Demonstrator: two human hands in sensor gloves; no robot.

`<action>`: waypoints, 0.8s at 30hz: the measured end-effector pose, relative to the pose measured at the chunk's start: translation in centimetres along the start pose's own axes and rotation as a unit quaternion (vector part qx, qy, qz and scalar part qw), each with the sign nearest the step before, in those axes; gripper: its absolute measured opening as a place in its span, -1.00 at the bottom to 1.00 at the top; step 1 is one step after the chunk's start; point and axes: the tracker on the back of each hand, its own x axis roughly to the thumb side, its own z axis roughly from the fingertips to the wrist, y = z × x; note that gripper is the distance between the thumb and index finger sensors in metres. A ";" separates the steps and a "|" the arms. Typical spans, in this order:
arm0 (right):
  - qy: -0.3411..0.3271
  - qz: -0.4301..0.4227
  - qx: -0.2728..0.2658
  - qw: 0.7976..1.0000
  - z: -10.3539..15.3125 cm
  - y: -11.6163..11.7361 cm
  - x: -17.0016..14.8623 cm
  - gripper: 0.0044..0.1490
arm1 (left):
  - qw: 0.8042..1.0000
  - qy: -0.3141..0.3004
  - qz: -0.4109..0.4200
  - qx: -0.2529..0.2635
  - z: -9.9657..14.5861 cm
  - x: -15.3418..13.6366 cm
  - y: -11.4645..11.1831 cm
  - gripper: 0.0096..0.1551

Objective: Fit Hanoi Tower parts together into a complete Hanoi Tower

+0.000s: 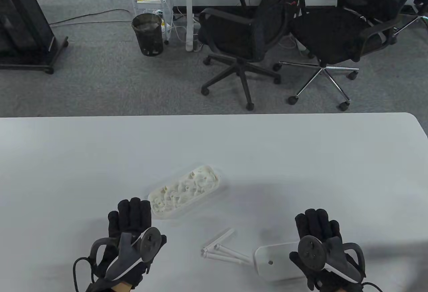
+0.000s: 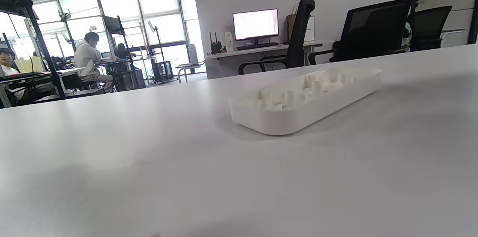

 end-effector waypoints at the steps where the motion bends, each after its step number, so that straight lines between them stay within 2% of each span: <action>1: -0.001 -0.001 0.002 1.000 0.0 0.1 0.0 0.24 | 1.000 0.000 0.000 -0.002 0.0 0.0 -0.1 0.22; 16: 0.001 -0.008 0.013 1.000 0.2 0.4 -0.2 0.24 | 0.999 -0.011 0.036 -0.034 -0.9 0.0 -0.9 0.21; 24: -0.010 -0.005 0.014 1.000 0.3 0.5 0.1 0.23 | 0.992 0.000 0.126 -0.014 -3.3 -1.9 2.4 0.20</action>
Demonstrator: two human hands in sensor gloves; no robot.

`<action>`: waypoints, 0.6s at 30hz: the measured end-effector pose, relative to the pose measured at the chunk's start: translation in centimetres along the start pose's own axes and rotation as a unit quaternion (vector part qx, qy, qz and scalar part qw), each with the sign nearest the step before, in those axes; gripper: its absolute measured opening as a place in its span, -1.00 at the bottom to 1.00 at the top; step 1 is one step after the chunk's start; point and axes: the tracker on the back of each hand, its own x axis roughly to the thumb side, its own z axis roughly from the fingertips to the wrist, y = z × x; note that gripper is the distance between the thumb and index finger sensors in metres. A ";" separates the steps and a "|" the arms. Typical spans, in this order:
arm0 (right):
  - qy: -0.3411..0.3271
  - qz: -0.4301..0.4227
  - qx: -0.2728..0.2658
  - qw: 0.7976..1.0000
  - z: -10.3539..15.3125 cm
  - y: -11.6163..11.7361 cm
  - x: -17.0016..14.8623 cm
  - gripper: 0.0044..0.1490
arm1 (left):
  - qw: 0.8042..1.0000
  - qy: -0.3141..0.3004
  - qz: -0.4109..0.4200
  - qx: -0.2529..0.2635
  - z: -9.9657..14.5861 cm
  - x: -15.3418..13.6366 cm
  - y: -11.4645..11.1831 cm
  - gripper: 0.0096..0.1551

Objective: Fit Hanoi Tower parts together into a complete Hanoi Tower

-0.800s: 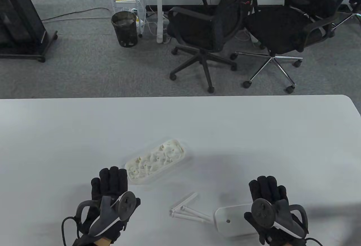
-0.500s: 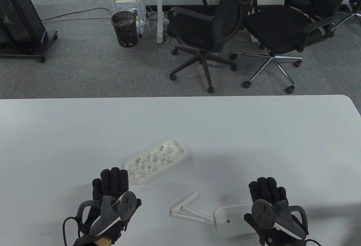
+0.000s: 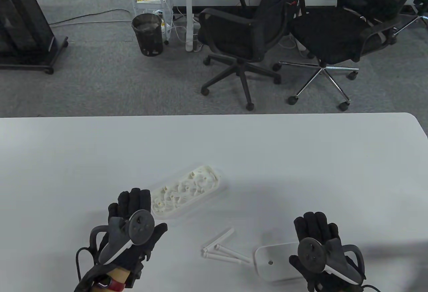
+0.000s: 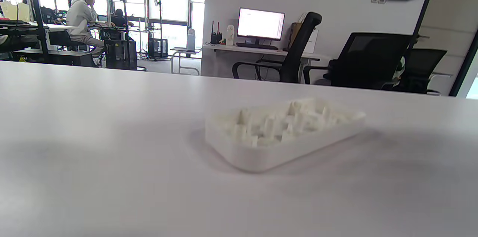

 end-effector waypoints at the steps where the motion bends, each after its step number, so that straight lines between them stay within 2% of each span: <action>1: -0.001 0.000 0.001 1.000 0.0 0.0 0.0 0.24 | 1.000 0.000 0.007 0.001 -0.3 -0.1 0.3 0.20; 4: -0.004 0.000 0.003 1.000 0.0 0.1 0.1 0.23 | 0.999 -0.005 0.037 0.002 -2.1 -0.6 1.3 0.21; 8: -0.005 -0.001 0.003 1.000 0.1 0.1 0.2 0.23 | 0.998 -0.013 0.063 -0.010 -4.4 -0.8 0.7 0.24; 12: -0.007 -0.005 0.002 1.000 0.1 -0.1 0.2 0.23 | 0.997 -0.024 0.075 -0.022 -6.3 -0.7 -1.9 0.29; 18: -0.010 -0.011 0.002 1.000 0.1 -0.1 0.1 0.23 | 0.996 -0.014 0.056 -0.066 -8.2 -0.6 -5.6 0.37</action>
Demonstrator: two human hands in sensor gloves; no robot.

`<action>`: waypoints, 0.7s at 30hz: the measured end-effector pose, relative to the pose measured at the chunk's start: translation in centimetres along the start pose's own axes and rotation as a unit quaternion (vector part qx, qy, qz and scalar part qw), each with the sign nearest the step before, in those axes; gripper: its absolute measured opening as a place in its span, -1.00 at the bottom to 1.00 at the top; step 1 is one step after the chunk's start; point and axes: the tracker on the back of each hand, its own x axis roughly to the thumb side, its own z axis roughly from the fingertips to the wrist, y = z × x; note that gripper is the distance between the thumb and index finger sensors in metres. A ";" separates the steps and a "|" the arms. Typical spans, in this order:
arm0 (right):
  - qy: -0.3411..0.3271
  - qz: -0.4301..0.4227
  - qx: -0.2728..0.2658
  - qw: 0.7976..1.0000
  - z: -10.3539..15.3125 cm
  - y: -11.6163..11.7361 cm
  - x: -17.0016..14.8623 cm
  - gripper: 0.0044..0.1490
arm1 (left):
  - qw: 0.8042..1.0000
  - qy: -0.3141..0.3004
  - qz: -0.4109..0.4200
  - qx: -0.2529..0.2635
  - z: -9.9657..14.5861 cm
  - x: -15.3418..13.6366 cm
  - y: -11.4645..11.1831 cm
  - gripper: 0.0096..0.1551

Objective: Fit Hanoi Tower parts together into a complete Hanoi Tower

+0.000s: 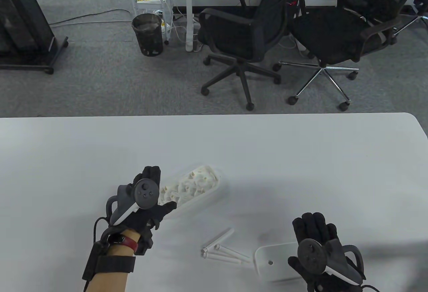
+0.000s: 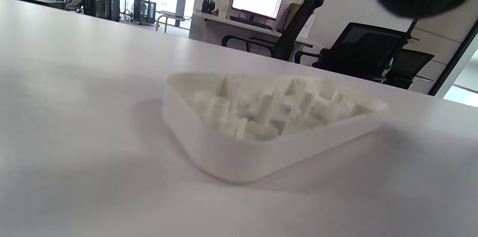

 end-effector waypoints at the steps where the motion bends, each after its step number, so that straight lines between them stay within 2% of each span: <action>1: -0.001 0.000 0.001 1.000 0.0 0.0 0.0 0.23 | 1.000 0.004 -0.001 -0.007 -0.3 -0.1 -0.4 0.38; 12: -0.009 0.000 0.011 1.000 -0.2 0.4 0.2 0.23 | 0.995 0.034 -0.029 -0.094 -2.3 -1.2 -3.9 0.47; 21: -0.010 -0.003 0.019 1.000 -0.3 0.6 0.1 0.23 | 0.995 0.034 -0.022 -0.091 -2.8 -1.4 -4.9 0.43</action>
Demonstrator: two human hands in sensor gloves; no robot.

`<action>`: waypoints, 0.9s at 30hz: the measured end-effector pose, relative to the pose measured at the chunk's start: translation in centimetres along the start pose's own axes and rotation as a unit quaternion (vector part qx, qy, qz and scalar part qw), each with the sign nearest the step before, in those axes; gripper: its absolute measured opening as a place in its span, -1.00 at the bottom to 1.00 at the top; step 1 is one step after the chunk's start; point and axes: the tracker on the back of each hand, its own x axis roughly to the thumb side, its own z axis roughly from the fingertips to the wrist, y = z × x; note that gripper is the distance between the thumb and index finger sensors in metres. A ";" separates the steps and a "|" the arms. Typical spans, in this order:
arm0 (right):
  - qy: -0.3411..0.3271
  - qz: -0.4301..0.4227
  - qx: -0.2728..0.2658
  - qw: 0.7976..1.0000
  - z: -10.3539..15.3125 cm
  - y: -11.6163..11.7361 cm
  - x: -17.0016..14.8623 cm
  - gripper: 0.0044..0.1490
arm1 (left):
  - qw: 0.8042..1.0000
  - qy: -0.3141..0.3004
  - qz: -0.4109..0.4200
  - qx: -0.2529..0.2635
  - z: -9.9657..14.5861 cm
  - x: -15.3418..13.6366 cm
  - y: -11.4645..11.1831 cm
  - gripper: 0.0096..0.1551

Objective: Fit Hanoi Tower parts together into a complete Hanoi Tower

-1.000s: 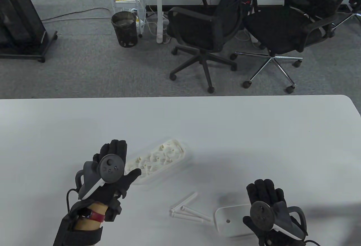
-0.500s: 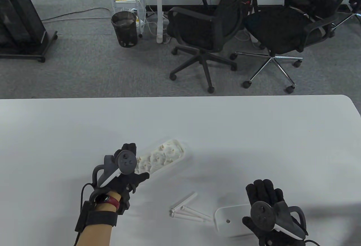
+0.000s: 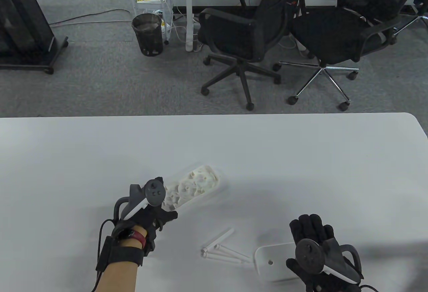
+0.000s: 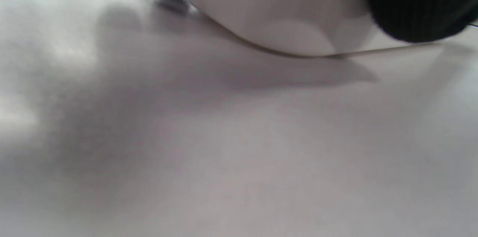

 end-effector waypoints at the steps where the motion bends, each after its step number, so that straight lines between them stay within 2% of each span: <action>1: 0.000 -0.001 0.002 1.000 0.0 0.1 0.0 0.23 | 1.000 0.001 -0.007 -0.001 0.0 0.0 -0.1 0.43; 6: -0.002 -0.002 0.007 1.000 -0.1 0.2 0.0 0.23 | 1.000 0.006 -0.018 -0.006 -0.3 -0.1 -0.5 0.46; 10: -0.003 -0.004 0.008 1.000 -0.1 0.2 0.0 0.23 | 1.000 -0.002 0.007 0.000 -0.4 0.0 -0.4 0.48; 16: -0.006 -0.006 0.008 1.000 -0.1 0.3 0.0 0.23 | 0.996 -0.040 0.065 0.036 0.4 -0.2 0.6 0.50; 24: -0.011 -0.006 0.013 1.000 -0.1 0.4 0.3 0.23 | 0.973 -0.108 0.193 0.063 1.8 -0.8 2.2 0.50; 27: -0.012 -0.006 0.015 1.000 -0.2 0.5 0.3 0.23 | 0.961 -0.141 0.231 0.053 2.3 -0.6 2.8 0.50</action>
